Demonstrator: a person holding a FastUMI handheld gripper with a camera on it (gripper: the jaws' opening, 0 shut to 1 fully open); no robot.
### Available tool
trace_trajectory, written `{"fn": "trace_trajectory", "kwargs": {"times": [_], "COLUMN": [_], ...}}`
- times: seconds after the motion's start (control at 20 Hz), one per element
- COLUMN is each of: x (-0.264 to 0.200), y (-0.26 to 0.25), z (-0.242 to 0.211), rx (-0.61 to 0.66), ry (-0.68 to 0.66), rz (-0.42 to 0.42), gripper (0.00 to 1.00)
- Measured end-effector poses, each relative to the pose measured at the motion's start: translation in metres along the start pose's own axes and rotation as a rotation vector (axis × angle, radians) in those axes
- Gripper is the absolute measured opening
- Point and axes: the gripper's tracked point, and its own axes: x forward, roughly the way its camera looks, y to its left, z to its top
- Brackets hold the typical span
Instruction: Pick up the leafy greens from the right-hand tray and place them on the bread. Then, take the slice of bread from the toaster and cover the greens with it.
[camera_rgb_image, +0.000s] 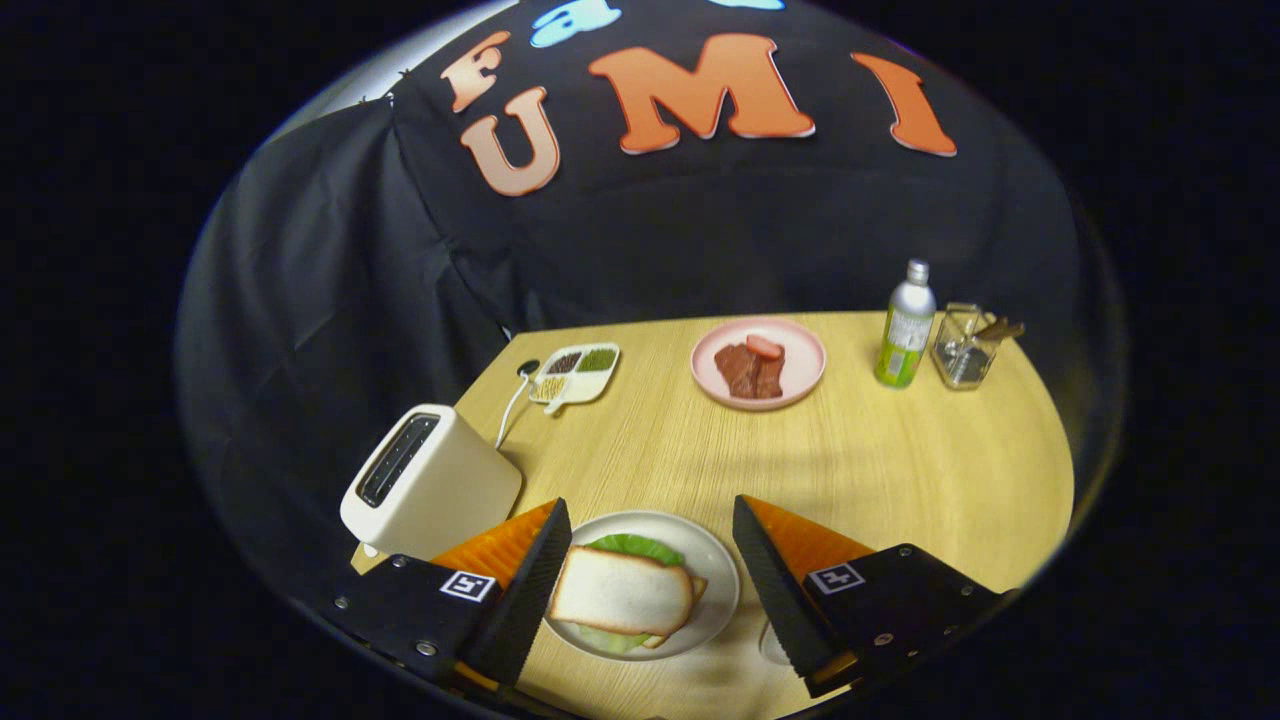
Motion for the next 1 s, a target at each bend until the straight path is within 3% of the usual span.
{"fn": "trace_trajectory", "kwargs": {"times": [0.25,0.5,1.0], "x": [-0.058,-0.116,-0.185], "y": [0.002,0.0,0.009], "z": [0.094,0.155,0.213], "rx": [-0.061,-0.148,-0.245], "ry": [-0.259,-0.467,-0.687], "rz": [-0.048,-0.128,-0.254], "gripper": [0.99,0.99,0.98]}}
